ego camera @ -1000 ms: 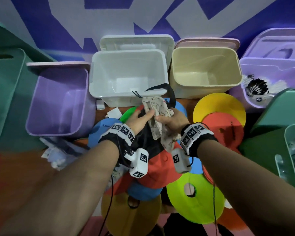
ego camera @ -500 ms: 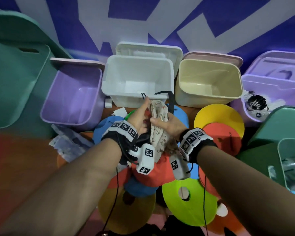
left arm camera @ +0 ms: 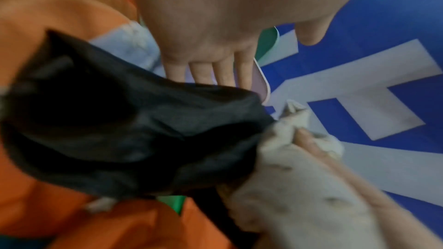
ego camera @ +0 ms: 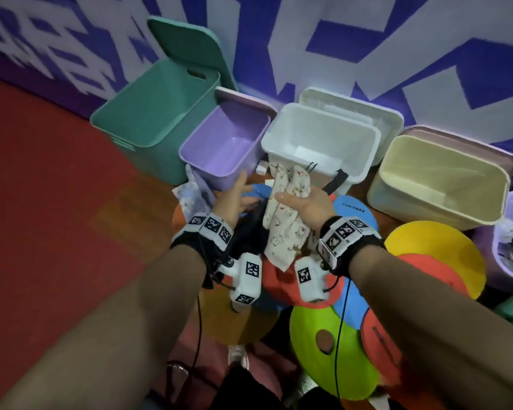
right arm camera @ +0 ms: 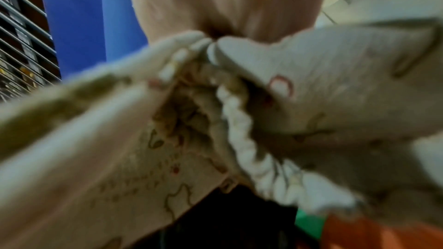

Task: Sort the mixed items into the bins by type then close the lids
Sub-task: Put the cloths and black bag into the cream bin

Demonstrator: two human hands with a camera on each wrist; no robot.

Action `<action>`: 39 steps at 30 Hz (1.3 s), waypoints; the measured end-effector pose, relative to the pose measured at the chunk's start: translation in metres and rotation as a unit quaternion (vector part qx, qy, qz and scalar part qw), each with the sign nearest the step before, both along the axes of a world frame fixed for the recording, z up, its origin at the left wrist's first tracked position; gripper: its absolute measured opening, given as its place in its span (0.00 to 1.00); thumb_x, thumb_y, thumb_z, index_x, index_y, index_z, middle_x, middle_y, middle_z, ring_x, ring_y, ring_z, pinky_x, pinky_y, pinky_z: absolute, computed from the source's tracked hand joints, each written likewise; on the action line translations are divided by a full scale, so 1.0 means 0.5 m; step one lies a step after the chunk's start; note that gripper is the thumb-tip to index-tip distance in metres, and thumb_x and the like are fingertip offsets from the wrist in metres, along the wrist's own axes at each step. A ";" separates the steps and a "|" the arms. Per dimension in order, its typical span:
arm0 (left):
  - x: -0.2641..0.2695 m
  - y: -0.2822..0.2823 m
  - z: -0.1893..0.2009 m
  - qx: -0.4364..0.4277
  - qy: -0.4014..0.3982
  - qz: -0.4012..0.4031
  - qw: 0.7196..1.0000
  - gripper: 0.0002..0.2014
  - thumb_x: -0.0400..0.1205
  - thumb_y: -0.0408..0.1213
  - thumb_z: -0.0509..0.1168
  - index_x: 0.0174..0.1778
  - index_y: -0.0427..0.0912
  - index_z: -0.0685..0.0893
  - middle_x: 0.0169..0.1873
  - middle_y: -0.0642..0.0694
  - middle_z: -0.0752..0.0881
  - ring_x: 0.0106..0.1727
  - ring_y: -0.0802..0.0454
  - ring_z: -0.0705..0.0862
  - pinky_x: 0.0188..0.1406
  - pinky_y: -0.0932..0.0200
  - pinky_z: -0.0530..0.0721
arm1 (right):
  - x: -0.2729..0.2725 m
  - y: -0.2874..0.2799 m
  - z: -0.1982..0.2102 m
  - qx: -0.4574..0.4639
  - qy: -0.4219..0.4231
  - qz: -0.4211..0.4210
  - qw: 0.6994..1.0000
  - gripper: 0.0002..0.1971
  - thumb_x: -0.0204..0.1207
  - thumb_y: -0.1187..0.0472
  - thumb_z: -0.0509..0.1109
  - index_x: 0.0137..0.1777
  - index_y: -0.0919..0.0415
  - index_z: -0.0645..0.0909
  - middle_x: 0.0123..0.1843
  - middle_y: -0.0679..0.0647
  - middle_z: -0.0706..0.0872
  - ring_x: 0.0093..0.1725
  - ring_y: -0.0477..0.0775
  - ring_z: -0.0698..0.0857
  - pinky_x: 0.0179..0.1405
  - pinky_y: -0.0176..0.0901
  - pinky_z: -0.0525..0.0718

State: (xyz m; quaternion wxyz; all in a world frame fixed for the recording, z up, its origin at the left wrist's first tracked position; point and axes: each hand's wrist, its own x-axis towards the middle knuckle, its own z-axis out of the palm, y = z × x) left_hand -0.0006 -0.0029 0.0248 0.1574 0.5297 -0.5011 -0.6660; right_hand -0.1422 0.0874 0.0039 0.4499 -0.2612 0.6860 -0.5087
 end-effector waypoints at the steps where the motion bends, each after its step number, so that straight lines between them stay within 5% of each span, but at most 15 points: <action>1: 0.023 -0.010 -0.007 -0.007 -0.013 0.035 0.999 0.26 0.85 0.61 0.50 0.54 0.42 0.83 0.44 0.45 0.86 0.49 0.48 0.82 0.44 0.58 0.74 | 0.008 -0.005 0.008 -0.008 -0.004 -0.008 1.000 0.13 0.70 0.56 0.79 0.53 0.58 0.86 0.48 0.52 0.91 0.48 0.52 0.90 0.49 0.45 0.87; 3: 0.072 -0.032 -0.014 -0.024 -0.044 0.106 0.993 0.24 0.82 0.61 0.56 0.38 0.43 0.81 0.32 0.48 0.85 0.41 0.48 0.82 0.36 0.61 0.76 | 0.025 -0.021 0.017 -0.025 -0.010 -0.027 0.999 0.14 0.70 0.57 0.79 0.55 0.59 0.86 0.50 0.54 0.91 0.50 0.55 0.90 0.55 0.50 0.87; 4: 0.092 -0.045 -0.017 -0.034 -0.061 0.126 0.990 0.26 0.78 0.64 0.57 0.38 0.41 0.82 0.33 0.46 0.86 0.43 0.45 0.84 0.40 0.60 0.79 | 0.035 -0.032 0.024 -0.030 -0.011 -0.037 0.999 0.16 0.70 0.57 0.79 0.56 0.60 0.85 0.51 0.55 0.91 0.51 0.55 0.90 0.57 0.53 0.86; 7: 0.142 -0.086 -0.030 -0.055 -0.087 0.116 0.988 0.30 0.80 0.63 0.52 0.58 0.37 0.80 0.60 0.35 0.82 0.65 0.38 0.80 0.70 0.45 0.75 | 0.059 -0.067 0.030 -0.036 -0.016 -0.064 0.997 0.16 0.70 0.58 0.79 0.56 0.63 0.85 0.50 0.56 0.91 0.50 0.57 0.90 0.58 0.57 0.86; 10: 0.165 -0.126 -0.047 -0.064 -0.079 0.086 0.991 0.26 0.87 0.55 0.48 0.66 0.37 0.77 0.64 0.37 0.78 0.70 0.41 0.76 0.75 0.43 0.70 | 0.085 -0.105 0.028 -0.029 -0.009 -0.069 0.997 0.13 0.71 0.58 0.78 0.53 0.62 0.86 0.49 0.57 0.92 0.48 0.57 0.91 0.56 0.58 0.87; 14: 0.173 -0.197 -0.139 -0.079 -0.066 0.078 0.992 0.48 0.67 0.76 0.50 0.67 0.37 0.81 0.65 0.35 0.83 0.68 0.36 0.80 0.73 0.37 0.73 | 0.127 -0.163 -0.010 0.002 0.004 -0.078 0.997 0.17 0.69 0.55 0.79 0.55 0.62 0.85 0.49 0.56 0.92 0.49 0.57 0.91 0.56 0.59 0.87; 16: 0.173 -0.237 -0.212 -0.078 -0.077 0.068 0.992 0.51 0.63 0.78 0.48 0.68 0.41 0.81 0.66 0.38 0.83 0.68 0.39 0.80 0.74 0.40 0.73 | 0.144 -0.184 -0.027 0.023 0.001 -0.075 0.997 0.19 0.68 0.54 0.80 0.55 0.63 0.85 0.49 0.57 0.92 0.49 0.57 0.91 0.56 0.58 0.87; 21: 0.187 -0.256 -0.212 -0.023 -0.103 0.039 0.994 0.55 0.59 0.79 0.47 0.76 0.44 0.73 0.73 0.40 0.77 0.73 0.39 0.76 0.75 0.41 0.70 | 0.188 -0.226 -0.081 0.106 -0.009 -0.029 0.994 0.32 0.60 0.43 0.81 0.59 0.63 0.84 0.53 0.58 0.91 0.52 0.58 0.89 0.58 0.53 0.87; 23: 0.187 -0.239 -0.163 -0.017 -0.104 0.029 0.994 0.52 0.64 0.76 0.47 0.79 0.43 0.70 0.77 0.38 0.72 0.76 0.39 0.72 0.78 0.45 0.66 | 0.205 -0.234 -0.095 0.131 -0.017 0.002 0.991 0.30 0.62 0.44 0.81 0.60 0.61 0.85 0.55 0.58 0.90 0.55 0.60 0.88 0.62 0.58 0.84; 25: 0.188 -0.227 -0.149 -0.042 -0.099 0.027 0.994 0.38 0.79 0.66 0.50 0.79 0.43 0.69 0.80 0.36 0.65 0.79 0.39 0.65 0.79 0.50 0.60 | 0.215 -0.244 -0.115 0.148 -0.004 0.031 0.988 0.24 0.66 0.48 0.80 0.59 0.60 0.86 0.57 0.57 0.89 0.56 0.59 0.88 0.64 0.56 0.83; 27: 0.190 -0.212 -0.163 -0.064 -0.108 0.022 0.992 0.29 0.86 0.57 0.49 0.79 0.45 0.70 0.81 0.36 0.59 0.81 0.43 0.59 0.79 0.51 0.55 | 0.223 -0.248 -0.131 0.154 -0.008 0.055 0.987 0.31 0.61 0.42 0.81 0.62 0.57 0.85 0.59 0.55 0.89 0.58 0.58 0.87 0.65 0.56 0.82; 31: 0.194 -0.198 -0.189 -0.063 -0.066 0.003 0.996 0.44 0.72 0.73 0.42 0.74 0.46 0.74 0.76 0.37 0.71 0.76 0.38 0.69 0.77 0.37 0.64 | 0.222 -0.255 -0.179 0.175 -0.010 0.079 0.981 0.49 0.43 0.31 0.82 0.66 0.54 0.82 0.62 0.53 0.88 0.61 0.57 0.86 0.67 0.59 0.80; 35: 0.191 -0.245 -0.299 0.031 0.025 0.015 0.999 0.50 0.62 0.86 0.47 0.72 0.59 0.76 0.72 0.50 0.79 0.72 0.48 0.77 0.75 0.39 0.70 | 0.210 -0.264 -0.223 0.195 0.000 0.085 0.977 0.64 0.35 0.23 0.80 0.75 0.52 0.72 0.71 0.51 0.81 0.69 0.57 0.80 0.70 0.58 0.78; 37: 0.194 -0.262 -0.353 0.094 0.037 0.038 0.994 0.53 0.57 0.88 0.52 0.73 0.60 0.76 0.72 0.48 0.79 0.72 0.46 0.78 0.73 0.38 0.71 | 0.219 -0.265 -0.189 0.204 0.017 0.083 0.975 0.64 0.43 0.27 0.82 0.78 0.57 0.66 0.74 0.48 0.76 0.73 0.56 0.75 0.73 0.53 0.73; 39: 0.197 -0.266 -0.370 0.137 0.051 0.042 0.988 0.54 0.55 0.87 0.55 0.73 0.59 0.76 0.72 0.47 0.79 0.71 0.43 0.79 0.73 0.37 0.72 | 0.233 -0.268 -0.165 0.206 0.008 0.091 0.974 0.53 0.56 0.36 0.82 0.77 0.62 0.66 0.70 0.46 0.74 0.72 0.51 0.74 0.71 0.47 0.70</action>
